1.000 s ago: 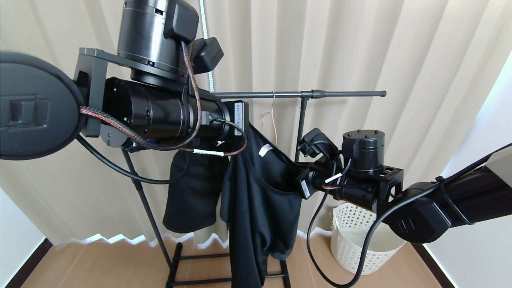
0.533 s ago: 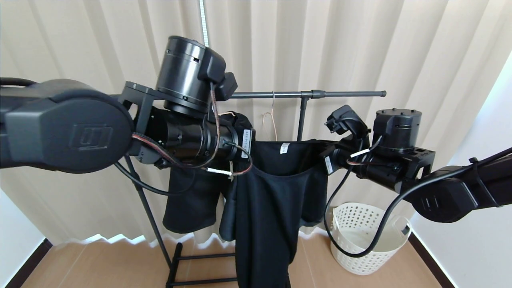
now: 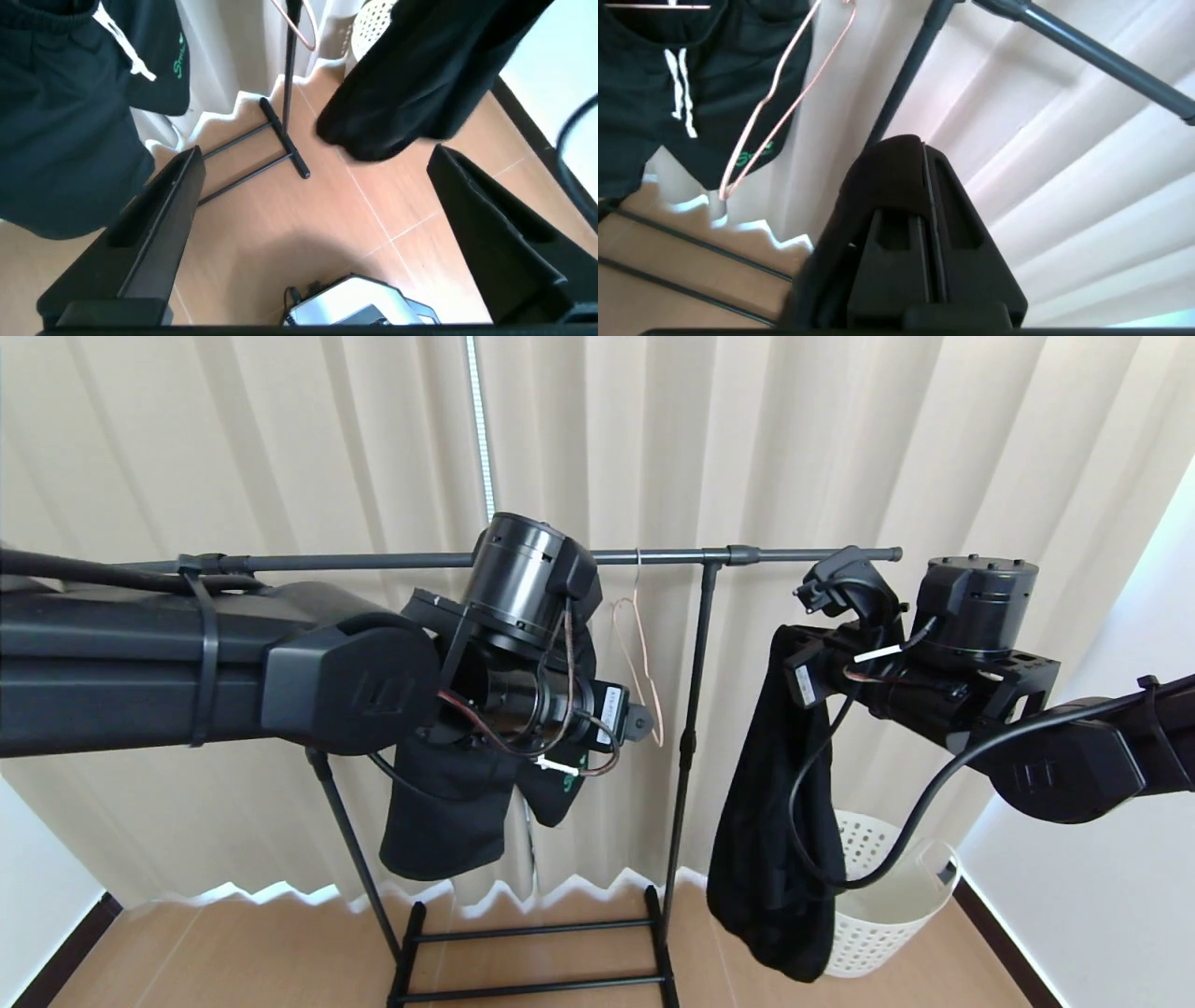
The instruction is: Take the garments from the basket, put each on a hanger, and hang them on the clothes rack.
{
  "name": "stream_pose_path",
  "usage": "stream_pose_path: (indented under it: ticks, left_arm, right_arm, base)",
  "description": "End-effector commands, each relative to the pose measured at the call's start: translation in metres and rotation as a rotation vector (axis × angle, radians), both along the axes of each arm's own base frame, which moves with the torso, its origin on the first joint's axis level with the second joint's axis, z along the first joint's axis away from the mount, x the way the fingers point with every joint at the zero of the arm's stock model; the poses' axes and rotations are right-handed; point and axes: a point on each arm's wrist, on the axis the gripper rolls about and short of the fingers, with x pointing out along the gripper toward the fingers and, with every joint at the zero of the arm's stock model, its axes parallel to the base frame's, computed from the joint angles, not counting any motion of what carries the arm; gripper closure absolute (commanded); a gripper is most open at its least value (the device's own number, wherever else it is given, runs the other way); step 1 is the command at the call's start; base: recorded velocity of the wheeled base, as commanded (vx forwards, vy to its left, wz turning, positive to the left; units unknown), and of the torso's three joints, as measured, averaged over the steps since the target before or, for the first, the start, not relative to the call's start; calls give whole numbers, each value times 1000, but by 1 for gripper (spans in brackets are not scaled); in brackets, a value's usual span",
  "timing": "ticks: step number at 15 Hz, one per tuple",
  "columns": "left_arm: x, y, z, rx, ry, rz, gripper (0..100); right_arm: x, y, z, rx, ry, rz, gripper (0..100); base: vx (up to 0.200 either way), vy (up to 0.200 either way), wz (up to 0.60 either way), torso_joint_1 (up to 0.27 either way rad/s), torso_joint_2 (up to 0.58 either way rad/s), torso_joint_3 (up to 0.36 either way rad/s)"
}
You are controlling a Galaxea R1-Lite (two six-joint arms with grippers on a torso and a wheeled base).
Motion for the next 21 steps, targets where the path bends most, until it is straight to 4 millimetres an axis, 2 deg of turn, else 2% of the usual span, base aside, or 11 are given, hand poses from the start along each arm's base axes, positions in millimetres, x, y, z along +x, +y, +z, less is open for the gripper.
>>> stream_pose_path:
  ticks: [1, 4, 8, 19, 21]
  left_arm:
    - [8, -6, -14, 18, 15, 2, 0]
    - [10, -6, -18, 68, -9, 11, 0]
    - [13, -7, -22, 90, -19, 50, 0]
    - [14, -8, -26, 78, -1, 66, 0]
    - [16, -10, -29, 72, -5, 68, 0]
  right_arm:
    - [2, -5, -1, -17, -2, -16, 100]
    - [4, -13, 0, -22, -7, -52, 100]
    - [4, -18, 2, -21, -10, -66, 100]
    - [6, -21, 0, -30, -7, -75, 100]
    - [6, -21, 0, -30, -7, -75, 100]
  base:
    - [0, 0, 0, 0, 0, 0]
    - [0, 0, 0, 0, 0, 0]
    - [0, -200, 0, 1, -1, 1]
    - [200, 0, 0, 4, 3, 1]
    - [0, 0, 0, 0, 0, 0]
